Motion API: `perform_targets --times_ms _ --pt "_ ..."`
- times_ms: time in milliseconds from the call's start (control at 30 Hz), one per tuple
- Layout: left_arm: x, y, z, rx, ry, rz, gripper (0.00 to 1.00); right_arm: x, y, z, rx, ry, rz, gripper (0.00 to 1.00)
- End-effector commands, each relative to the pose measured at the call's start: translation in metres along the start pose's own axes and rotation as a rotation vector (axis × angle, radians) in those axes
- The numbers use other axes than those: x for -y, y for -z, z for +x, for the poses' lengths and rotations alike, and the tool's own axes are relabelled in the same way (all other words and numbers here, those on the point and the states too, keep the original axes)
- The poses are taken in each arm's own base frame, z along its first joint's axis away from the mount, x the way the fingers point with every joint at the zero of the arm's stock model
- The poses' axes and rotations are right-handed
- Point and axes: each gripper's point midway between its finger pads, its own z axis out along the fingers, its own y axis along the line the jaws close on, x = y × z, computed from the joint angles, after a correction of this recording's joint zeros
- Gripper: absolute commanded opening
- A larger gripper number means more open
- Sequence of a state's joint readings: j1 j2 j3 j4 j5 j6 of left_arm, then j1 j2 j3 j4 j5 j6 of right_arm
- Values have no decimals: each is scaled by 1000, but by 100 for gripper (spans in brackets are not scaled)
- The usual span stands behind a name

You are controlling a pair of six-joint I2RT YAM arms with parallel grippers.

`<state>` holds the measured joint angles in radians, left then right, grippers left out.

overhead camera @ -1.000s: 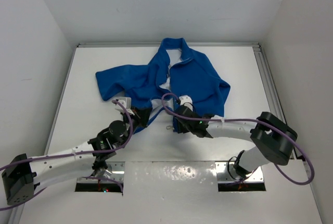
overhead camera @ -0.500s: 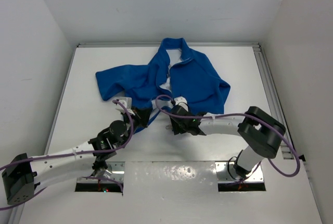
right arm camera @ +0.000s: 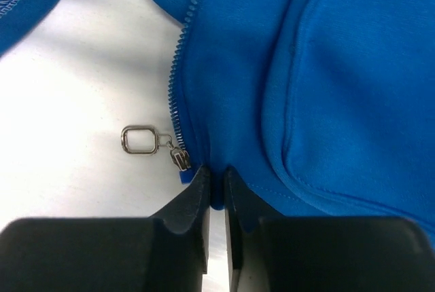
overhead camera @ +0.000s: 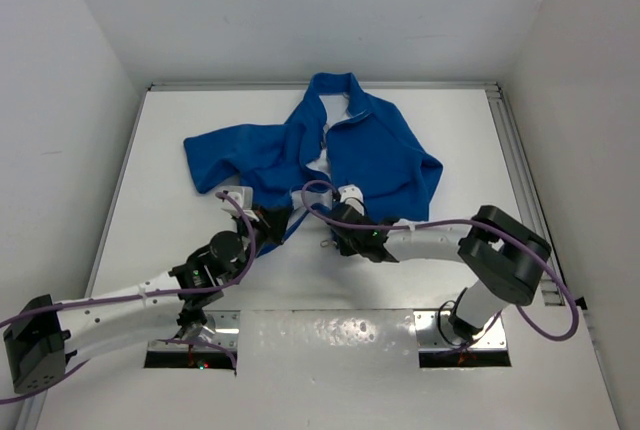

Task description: Zip up the jacket

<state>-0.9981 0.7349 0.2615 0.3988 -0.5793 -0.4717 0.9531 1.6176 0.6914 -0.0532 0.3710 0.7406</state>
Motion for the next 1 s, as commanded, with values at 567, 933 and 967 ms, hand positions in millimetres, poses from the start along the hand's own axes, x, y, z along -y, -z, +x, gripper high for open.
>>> perform_targets --times_ms 567,933,967 --pt "0 2 -32 93 42 -35 0 -62 204 -202 950 -68 -570 0" --pt "2 -4 -23 71 35 -36 0 -40 104 -147 774 -185 -454 0" --pt "2 -4 -22 66 35 -32 0 -40 104 -148 777 -182 -452 0"
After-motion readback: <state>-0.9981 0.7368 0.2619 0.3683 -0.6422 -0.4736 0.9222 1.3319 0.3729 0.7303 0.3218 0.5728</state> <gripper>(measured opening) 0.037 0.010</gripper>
